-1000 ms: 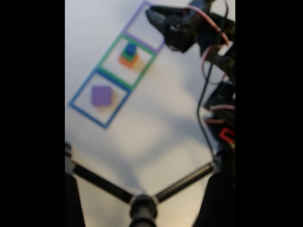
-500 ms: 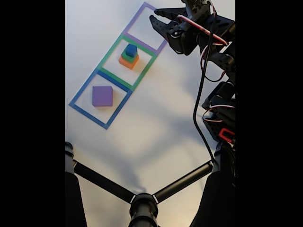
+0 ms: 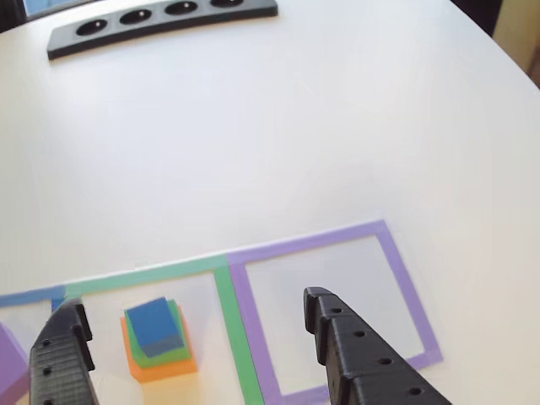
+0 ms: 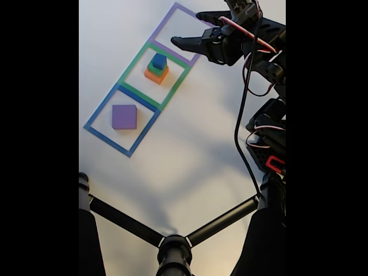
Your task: Tower of hanoi
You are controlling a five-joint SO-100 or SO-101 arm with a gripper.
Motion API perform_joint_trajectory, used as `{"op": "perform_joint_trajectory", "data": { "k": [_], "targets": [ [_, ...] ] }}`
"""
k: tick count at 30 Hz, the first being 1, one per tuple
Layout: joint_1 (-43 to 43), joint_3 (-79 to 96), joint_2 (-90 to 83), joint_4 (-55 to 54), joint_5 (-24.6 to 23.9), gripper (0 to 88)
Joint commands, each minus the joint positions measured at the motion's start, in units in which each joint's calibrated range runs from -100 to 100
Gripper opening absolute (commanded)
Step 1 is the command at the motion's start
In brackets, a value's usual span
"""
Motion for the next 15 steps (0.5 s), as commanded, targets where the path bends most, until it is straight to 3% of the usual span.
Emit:
{"op": "perform_joint_trajectory", "data": {
  "k": [1, 7, 15],
  "targets": [
    [2.0, 2.1, -3.5, -0.9, 0.0, 35.8],
    [2.9, 7.0, -4.0, -4.7, 0.0, 39.1],
    [4.3, 19.7, -1.0, -22.6, 0.0, 41.7]
  ]
}}
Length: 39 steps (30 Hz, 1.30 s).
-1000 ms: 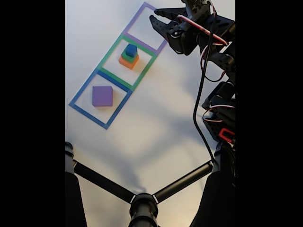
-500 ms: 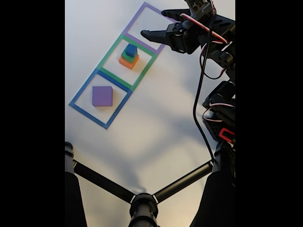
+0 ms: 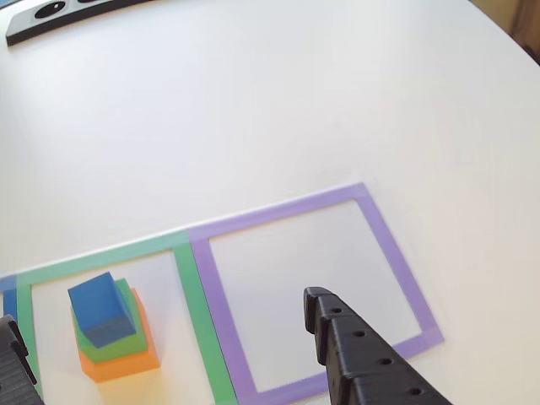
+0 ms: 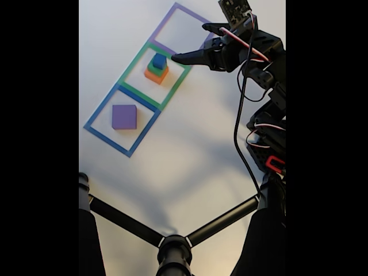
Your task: Tower of hanoi
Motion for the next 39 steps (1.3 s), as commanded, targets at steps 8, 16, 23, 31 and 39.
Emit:
{"op": "perform_joint_trajectory", "data": {
  "k": [8, 16, 23, 31, 39],
  "targets": [
    [-1.0, 11.9, 7.2, -25.0, 0.0, 42.7],
    [-5.2, 16.2, 14.5, -37.9, 0.0, 43.3],
    [-7.5, 15.4, 22.7, -45.8, 0.0, 44.1],
    [-8.8, 12.9, 32.4, -53.0, 0.0, 44.3],
    [-10.8, 10.6, 37.1, -54.7, 0.0, 44.2]
  ]
}}
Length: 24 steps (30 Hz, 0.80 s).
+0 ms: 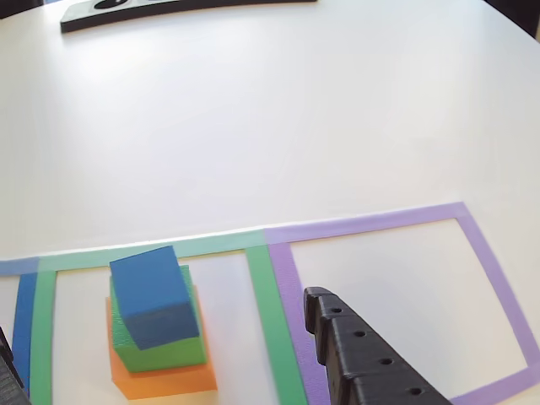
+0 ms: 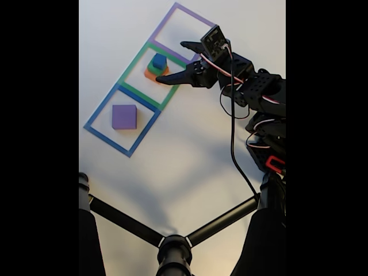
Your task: Tower of hanoi
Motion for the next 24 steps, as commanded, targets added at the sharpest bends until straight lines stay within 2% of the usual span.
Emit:
{"op": "perform_joint_trajectory", "data": {
  "k": [1, 9, 24],
  "targets": [
    [-2.1, -3.7, 2.2, -2.4, 0.0, 44.2],
    [-2.9, -8.5, 11.8, -7.4, 0.0, 44.0],
    [-4.8, -10.7, 17.4, -9.7, 0.0, 44.0]
  ]
}}
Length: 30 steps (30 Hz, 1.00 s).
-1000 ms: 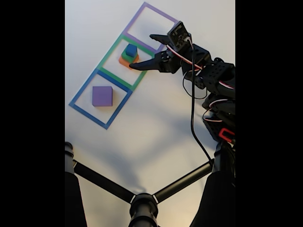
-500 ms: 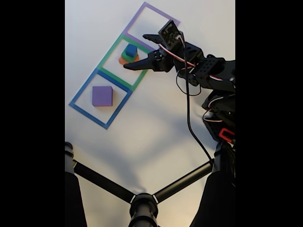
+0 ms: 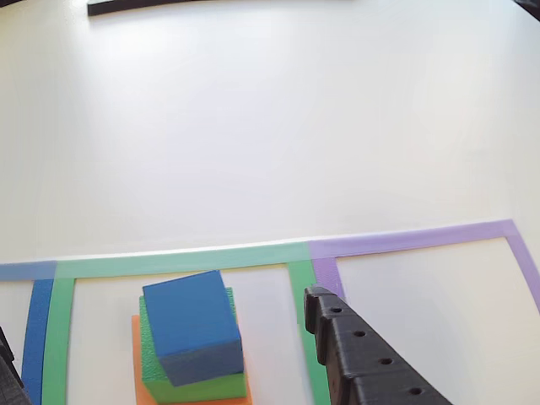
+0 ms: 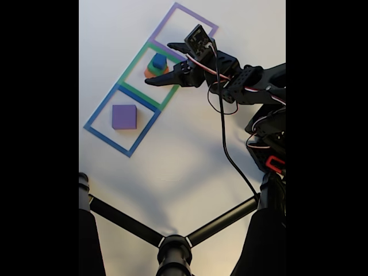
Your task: Tower of hanoi
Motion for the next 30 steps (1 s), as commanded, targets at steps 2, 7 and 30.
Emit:
{"op": "perform_joint_trajectory", "data": {
  "k": [2, 7, 30],
  "targets": [
    [-1.3, -2.7, 0.9, -2.6, 0.0, 44.0],
    [-1.8, -3.8, 3.0, -3.3, 0.0, 44.0],
    [-3.7, -1.8, 3.3, -3.4, 0.0, 32.1]
  ]
}}
